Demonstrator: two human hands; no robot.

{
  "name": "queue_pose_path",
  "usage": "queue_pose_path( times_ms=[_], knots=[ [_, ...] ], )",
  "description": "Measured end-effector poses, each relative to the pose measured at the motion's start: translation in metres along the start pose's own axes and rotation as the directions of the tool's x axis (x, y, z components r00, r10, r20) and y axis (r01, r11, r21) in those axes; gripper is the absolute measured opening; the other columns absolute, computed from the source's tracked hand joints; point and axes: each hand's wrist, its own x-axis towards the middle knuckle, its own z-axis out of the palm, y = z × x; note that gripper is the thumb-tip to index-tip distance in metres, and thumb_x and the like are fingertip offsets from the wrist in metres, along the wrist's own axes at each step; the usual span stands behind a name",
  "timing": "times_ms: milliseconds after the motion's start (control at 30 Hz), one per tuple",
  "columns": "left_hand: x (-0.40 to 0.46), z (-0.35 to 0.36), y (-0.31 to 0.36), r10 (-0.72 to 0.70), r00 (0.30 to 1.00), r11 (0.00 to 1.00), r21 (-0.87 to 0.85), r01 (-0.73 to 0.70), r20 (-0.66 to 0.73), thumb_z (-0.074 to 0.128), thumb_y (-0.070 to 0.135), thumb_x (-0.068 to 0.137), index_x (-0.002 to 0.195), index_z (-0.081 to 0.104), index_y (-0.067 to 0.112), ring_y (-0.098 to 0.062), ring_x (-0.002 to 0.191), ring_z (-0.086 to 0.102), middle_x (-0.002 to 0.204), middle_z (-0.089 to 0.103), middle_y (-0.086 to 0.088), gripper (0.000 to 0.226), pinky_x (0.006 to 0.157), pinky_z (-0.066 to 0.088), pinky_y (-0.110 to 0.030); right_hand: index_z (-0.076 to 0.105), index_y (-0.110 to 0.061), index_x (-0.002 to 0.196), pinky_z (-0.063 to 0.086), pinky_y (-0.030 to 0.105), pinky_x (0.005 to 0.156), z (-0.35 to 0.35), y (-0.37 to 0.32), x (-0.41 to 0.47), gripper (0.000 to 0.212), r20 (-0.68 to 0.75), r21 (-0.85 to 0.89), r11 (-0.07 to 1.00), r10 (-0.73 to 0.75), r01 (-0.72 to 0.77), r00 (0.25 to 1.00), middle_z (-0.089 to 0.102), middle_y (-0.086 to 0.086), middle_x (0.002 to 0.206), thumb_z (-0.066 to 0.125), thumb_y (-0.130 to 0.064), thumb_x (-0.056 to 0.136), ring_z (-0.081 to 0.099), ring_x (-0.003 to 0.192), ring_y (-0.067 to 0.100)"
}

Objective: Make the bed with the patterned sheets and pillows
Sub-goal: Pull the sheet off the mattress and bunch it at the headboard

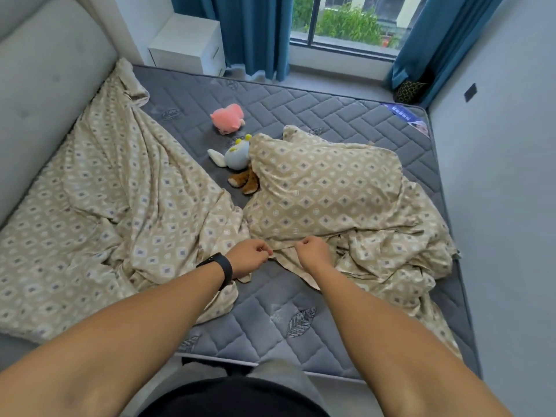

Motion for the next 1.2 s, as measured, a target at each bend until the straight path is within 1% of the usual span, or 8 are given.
queue_pose_path(
  times_ms=[167,333,467,633,767,1000,1100,1200],
  knots=[
    [0.040,0.013,0.035,0.005,0.999,1.000,0.030,-0.003,-0.048,0.054,0.011,0.096,0.097,0.069,0.018,-0.017,0.080,0.059,0.090,0.066,0.000,0.016,0.077,0.050,-0.030,0.045,-0.017,0.062,0.028,0.031,0.052,-0.018,0.027,0.055,0.035,-0.013,-0.012,0.998,0.069,-0.070,0.998,0.052,0.003,0.069,0.047,-0.025,0.096,0.047,0.063,0.022],
    [0.082,0.014,0.053,-0.095,0.989,0.993,-0.082,0.086,-0.113,0.047,0.009,0.099,0.104,0.067,0.013,-0.018,0.076,0.058,0.094,0.065,-0.003,0.021,0.065,0.048,-0.026,0.063,-0.012,0.102,0.044,0.035,0.068,-0.020,0.042,0.120,0.022,0.018,-0.447,0.880,-0.169,0.159,0.985,0.066,0.008,0.102,0.048,-0.028,0.099,0.063,0.095,0.031],
    [0.112,0.011,0.042,-0.073,0.988,0.997,0.001,0.074,-0.133,0.051,0.011,0.098,0.098,0.067,0.020,-0.019,0.077,0.060,0.085,0.065,-0.001,0.019,0.075,0.050,-0.033,0.051,-0.014,0.124,0.046,0.038,0.077,-0.012,0.029,0.180,0.028,0.024,-0.640,0.722,-0.325,0.264,0.945,0.056,0.009,0.120,0.053,-0.019,0.096,0.057,0.105,0.029],
    [0.136,0.004,0.018,-0.044,0.994,0.978,0.199,0.063,-0.098,0.052,0.011,0.097,0.105,0.070,0.016,-0.016,0.090,0.060,0.099,0.067,0.004,0.020,0.075,0.044,-0.025,0.030,-0.014,0.147,0.049,0.044,0.092,0.002,0.008,0.242,0.056,0.023,-0.816,0.532,-0.361,0.226,0.932,0.040,0.016,0.145,0.052,-0.019,0.096,0.049,0.122,0.039],
    [0.145,-0.009,0.005,-0.043,0.994,0.947,0.314,0.072,-0.098,0.051,0.011,0.097,0.113,0.069,0.013,-0.021,0.104,0.061,0.111,0.068,-0.003,0.024,0.090,0.048,-0.030,0.046,-0.012,0.139,0.047,0.045,0.092,0.017,-0.015,0.277,0.048,0.090,-0.877,0.409,-0.376,0.252,0.922,0.046,0.013,0.136,0.056,-0.019,0.092,0.047,0.121,0.035],
    [0.158,-0.019,-0.019,-0.034,0.992,0.934,0.348,0.076,-0.123,0.051,0.013,0.098,0.116,0.069,0.013,-0.021,0.106,0.061,0.116,0.069,-0.005,0.025,0.092,0.048,-0.030,0.061,-0.014,0.127,0.043,0.041,0.086,0.045,-0.011,0.306,0.041,0.132,-0.904,0.320,-0.422,0.283,0.897,0.053,0.009,0.120,0.066,-0.015,0.086,0.050,0.111,0.030],
    [0.157,-0.023,-0.026,-0.043,0.994,0.923,0.376,0.080,-0.105,0.050,0.013,0.098,0.118,0.068,0.013,-0.021,0.108,0.061,0.116,0.067,-0.003,0.026,0.090,0.047,-0.028,0.064,-0.015,0.123,0.042,0.042,0.088,0.044,-0.006,0.309,0.036,0.155,-0.884,0.336,-0.445,0.325,0.882,0.055,0.008,0.116,0.062,-0.011,0.088,0.050,0.112,0.029],
    [0.144,-0.023,-0.028,-0.066,0.993,0.919,0.383,0.097,-0.095,0.049,0.014,0.098,0.116,0.068,0.015,-0.021,0.108,0.061,0.116,0.067,-0.003,0.026,0.091,0.047,-0.029,0.054,-0.013,0.125,0.044,0.043,0.094,0.037,0.000,0.286,0.038,0.136,-0.835,0.420,-0.471,0.357,0.871,0.053,0.009,0.121,0.056,-0.007,0.088,0.050,0.113,0.028]
  ],
)
